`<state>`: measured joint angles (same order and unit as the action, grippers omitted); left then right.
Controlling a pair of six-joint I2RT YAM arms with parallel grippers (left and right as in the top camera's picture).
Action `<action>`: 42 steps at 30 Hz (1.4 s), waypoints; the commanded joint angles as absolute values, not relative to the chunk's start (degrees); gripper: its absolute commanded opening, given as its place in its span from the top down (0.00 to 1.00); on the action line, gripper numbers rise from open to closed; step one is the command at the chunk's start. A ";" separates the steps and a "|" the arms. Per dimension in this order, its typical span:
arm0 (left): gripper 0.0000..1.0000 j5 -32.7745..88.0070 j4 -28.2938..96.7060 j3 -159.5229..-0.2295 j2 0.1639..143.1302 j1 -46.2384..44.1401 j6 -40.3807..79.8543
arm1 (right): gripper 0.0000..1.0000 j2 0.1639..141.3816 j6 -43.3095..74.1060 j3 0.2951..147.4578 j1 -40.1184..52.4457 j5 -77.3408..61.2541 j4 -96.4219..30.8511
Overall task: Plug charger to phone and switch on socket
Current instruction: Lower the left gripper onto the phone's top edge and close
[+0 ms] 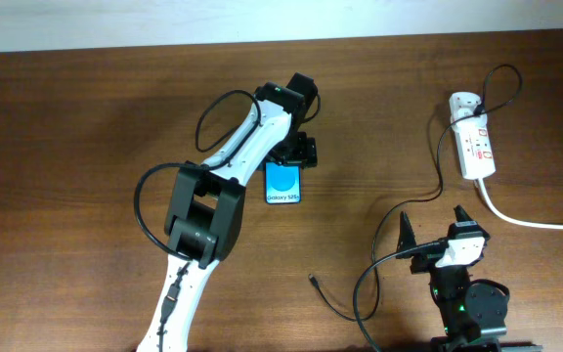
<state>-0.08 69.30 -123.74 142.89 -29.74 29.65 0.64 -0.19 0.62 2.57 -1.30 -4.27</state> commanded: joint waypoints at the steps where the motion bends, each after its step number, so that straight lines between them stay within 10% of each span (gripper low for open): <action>1: 0.01 -0.47 69.19 -123.02 143.59 -30.02 29.91 | 0.02 0.30 0.08 0.32 2.98 -1.21 -4.56; 42: 0.01 -1.52 68.82 -122.69 143.68 -29.93 28.64 | 0.02 0.30 0.08 0.32 2.98 -1.21 -4.56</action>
